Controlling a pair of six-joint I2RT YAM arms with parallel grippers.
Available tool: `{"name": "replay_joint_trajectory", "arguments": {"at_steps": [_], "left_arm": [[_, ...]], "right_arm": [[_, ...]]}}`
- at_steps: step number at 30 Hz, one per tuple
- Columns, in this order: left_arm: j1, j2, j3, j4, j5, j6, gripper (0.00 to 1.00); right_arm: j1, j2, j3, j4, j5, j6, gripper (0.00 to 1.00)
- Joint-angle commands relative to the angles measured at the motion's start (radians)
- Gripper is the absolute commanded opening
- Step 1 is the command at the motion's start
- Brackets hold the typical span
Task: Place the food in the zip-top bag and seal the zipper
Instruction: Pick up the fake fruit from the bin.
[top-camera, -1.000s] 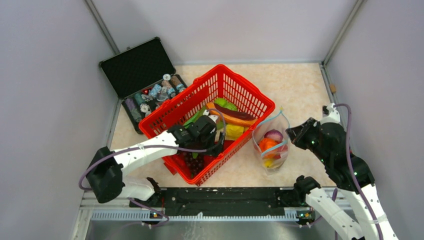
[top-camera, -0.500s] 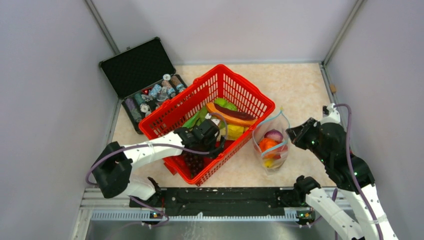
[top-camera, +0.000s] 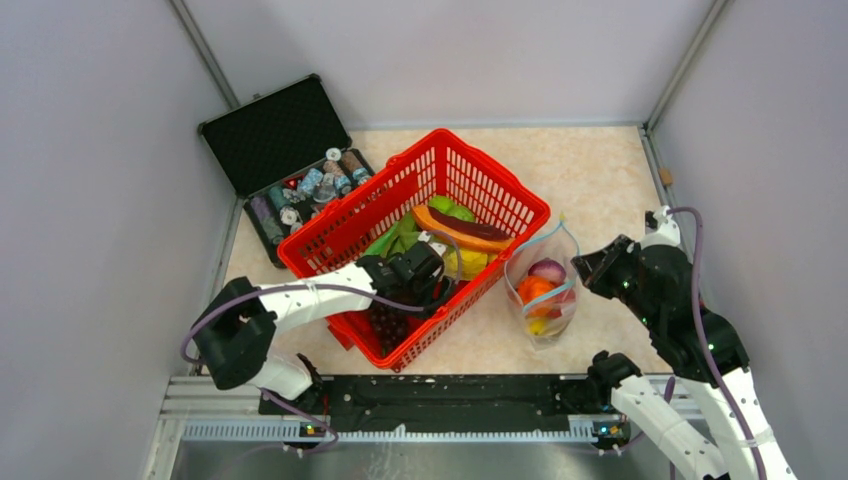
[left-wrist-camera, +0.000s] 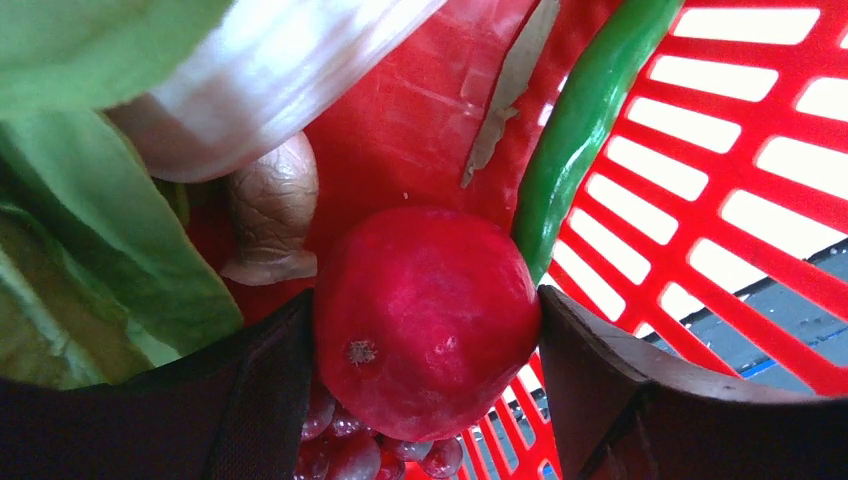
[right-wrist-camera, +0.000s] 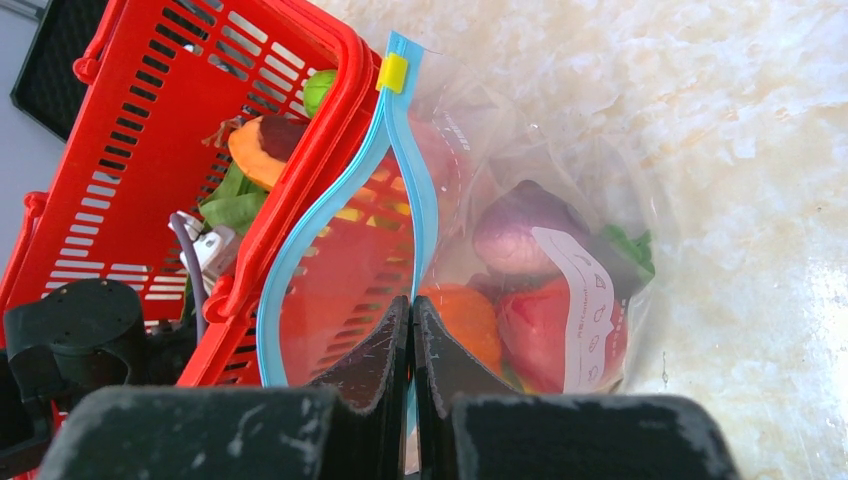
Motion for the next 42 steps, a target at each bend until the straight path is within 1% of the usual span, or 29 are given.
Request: {"name": "replay_joint_trajectory", "arguments": {"at_steps": [1, 2, 5, 9, 14, 22, 27, 36, 42], "left_arm": [[-0.013, -0.007, 0.002, -0.004, 0.028, 0.026, 0.66], [-0.014, -0.011, 0.002, -0.002, 0.022, 0.025, 0.62], [-0.014, -0.022, 0.022, -0.016, 0.02, 0.035, 0.54], [-0.013, -0.079, 0.013, 0.008, -0.047, 0.017, 0.5], [-0.014, -0.153, 0.004, 0.048, -0.063, 0.005, 0.47], [-0.013, -0.277, -0.001, 0.058, -0.104, 0.017, 0.45], [-0.014, -0.33, 0.01, 0.053, -0.129, 0.034, 0.45], [-0.014, -0.42, 0.004, 0.058, -0.201, 0.021, 0.45], [-0.014, -0.477, -0.005, 0.087, -0.192, 0.026, 0.46]], "right_arm": [[-0.002, 0.0, 0.012, 0.019, 0.003, -0.002, 0.0], [-0.002, -0.003, 0.014, 0.014, 0.007, -0.002, 0.0], [-0.002, -0.015, 0.014, 0.011, 0.025, -0.002, 0.0], [-0.001, -0.016, 0.01, 0.018, 0.031, -0.003, 0.01], [-0.002, -0.012, 0.002, 0.017, 0.019, -0.002, 0.01], [-0.002, -0.011, 0.0, 0.026, 0.011, 0.009, 0.01], [-0.002, -0.012, -0.004, 0.03, 0.009, 0.02, 0.0], [-0.002, -0.014, -0.009, 0.03, 0.009, 0.022, 0.0], [-0.002, -0.013, -0.009, 0.033, 0.01, 0.021, 0.01]]}}
